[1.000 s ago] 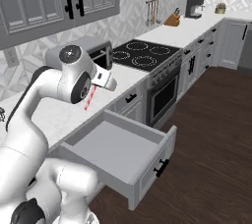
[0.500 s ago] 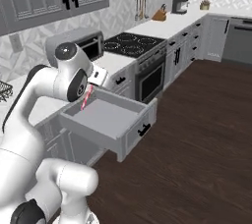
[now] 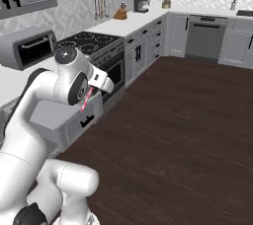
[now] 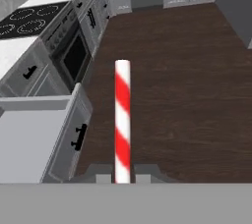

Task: Take a straw from the drawer in front and place it inside the glass cup on the dining counter.

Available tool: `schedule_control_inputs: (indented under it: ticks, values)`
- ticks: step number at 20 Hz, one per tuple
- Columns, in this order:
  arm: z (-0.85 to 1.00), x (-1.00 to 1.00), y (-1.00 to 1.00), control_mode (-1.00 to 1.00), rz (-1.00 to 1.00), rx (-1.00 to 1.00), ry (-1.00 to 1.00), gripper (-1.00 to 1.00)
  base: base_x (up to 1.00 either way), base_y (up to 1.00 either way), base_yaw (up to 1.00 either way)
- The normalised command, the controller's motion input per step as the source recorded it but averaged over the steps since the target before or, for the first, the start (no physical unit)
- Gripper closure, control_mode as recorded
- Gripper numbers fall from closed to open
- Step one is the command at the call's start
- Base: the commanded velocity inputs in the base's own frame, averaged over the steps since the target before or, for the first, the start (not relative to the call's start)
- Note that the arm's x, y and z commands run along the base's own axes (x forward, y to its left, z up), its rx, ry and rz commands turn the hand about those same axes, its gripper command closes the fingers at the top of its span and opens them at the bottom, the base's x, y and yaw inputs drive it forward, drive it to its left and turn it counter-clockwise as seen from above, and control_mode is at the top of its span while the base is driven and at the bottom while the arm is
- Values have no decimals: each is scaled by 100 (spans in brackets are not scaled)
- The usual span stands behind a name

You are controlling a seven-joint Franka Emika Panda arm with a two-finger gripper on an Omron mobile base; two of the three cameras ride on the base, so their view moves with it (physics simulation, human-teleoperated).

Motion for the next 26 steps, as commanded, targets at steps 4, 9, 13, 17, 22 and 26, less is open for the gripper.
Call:
schedule_control_inputs:
  ticks: [4,9,13,17,22,26]
  values:
    - [0,0,0,100,0,0,0,100,74,-100,-22]
    - [0,0,0,100,0,0,0,100,100,-80,-19]
    - [0,0,0,100,0,0,0,100,100,-65,-17]
    - [0,0,0,100,0,0,0,100,100,-70,-17]
    - [0,0,0,100,0,0,0,100,100,-74,-18]
    - [0,0,0,100,0,0,0,100,100,-89,-18]
